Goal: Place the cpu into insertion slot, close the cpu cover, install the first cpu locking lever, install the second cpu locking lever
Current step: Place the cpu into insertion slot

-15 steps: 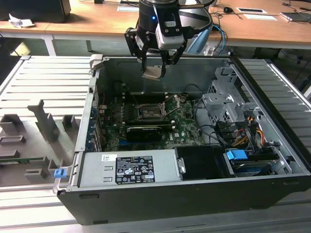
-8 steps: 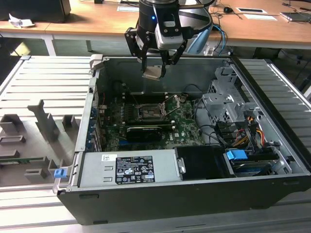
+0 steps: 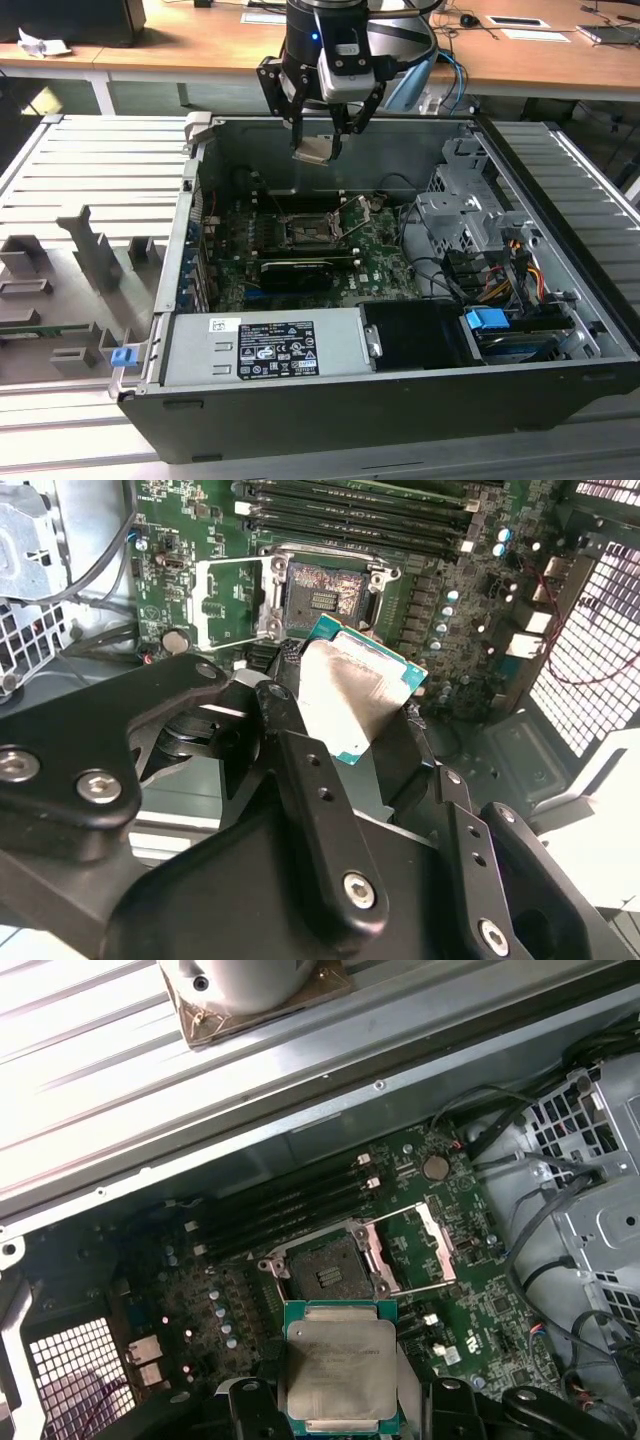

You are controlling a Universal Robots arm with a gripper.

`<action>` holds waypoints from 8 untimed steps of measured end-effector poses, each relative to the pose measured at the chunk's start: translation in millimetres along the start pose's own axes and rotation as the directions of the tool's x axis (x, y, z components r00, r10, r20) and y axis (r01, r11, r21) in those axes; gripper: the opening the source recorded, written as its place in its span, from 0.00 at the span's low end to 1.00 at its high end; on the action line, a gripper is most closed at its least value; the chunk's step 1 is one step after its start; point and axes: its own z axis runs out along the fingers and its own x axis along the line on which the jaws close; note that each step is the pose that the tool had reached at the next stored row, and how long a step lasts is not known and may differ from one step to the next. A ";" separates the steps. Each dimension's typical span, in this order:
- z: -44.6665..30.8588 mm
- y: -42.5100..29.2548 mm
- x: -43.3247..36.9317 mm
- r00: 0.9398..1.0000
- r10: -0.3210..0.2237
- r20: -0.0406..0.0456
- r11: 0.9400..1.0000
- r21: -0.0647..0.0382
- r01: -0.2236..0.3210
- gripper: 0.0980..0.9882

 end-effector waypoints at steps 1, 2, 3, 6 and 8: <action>0.0 0.0 0.0 1.000 0.002 0.000 1.000 0.000 -0.002 0.48; 0.0 0.0 0.0 1.000 0.004 0.000 1.000 0.000 -0.004 0.48; 0.0 0.0 0.0 1.000 0.005 0.000 1.000 0.000 -0.005 0.48; 0.0 0.0 0.0 1.000 0.010 0.001 1.000 0.000 -0.010 0.48; 0.0 0.0 0.0 1.000 0.015 0.001 1.000 0.000 -0.015 0.48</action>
